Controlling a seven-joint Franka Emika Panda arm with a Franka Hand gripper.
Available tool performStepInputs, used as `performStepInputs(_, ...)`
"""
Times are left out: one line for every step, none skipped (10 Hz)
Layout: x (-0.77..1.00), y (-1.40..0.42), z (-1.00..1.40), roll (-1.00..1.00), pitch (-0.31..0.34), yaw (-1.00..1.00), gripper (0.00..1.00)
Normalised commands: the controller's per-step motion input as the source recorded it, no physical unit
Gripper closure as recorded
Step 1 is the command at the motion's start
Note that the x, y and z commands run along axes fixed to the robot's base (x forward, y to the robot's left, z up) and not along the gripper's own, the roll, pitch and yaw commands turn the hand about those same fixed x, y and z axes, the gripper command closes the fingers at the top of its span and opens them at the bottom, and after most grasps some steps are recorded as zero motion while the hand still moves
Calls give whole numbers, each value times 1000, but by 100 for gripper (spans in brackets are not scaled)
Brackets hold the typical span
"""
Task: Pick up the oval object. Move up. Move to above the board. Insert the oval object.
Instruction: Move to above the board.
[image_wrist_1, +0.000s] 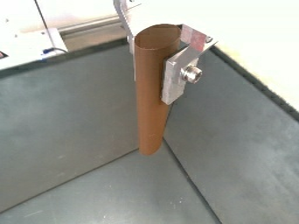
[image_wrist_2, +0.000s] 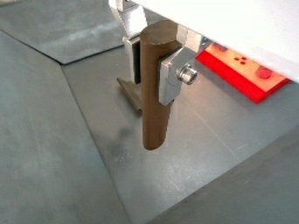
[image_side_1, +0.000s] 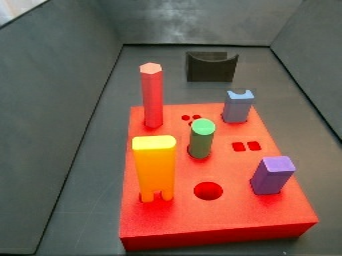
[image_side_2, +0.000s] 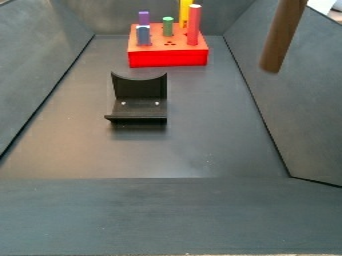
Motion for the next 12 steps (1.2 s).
performStepInputs(-10,-26,551,80,89,32,100)
performStepInputs(-9,-18,389,82,86,34,100)
performStepInputs(-8,-16,284,84,83,35,100)
performStepInputs(229,-1000,10,-14,237,-1000,100)
performStepInputs(231,-1000,1,-17,240,-1000,100)
performStepInputs(233,-1000,5,-51,245,-897,100)
performStepInputs(237,-1000,6,-111,198,-619,100)
performStepInputs(244,-1000,6,-99,172,-315,100)
performStepInputs(250,-1000,8,-55,163,-154,100)
performStepInputs(255,-1000,10,-46,153,-60,100)
performStepInputs(261,-1000,11,-23,138,-34,100)
performStepInputs(266,-1000,15,-17,131,-6,100)
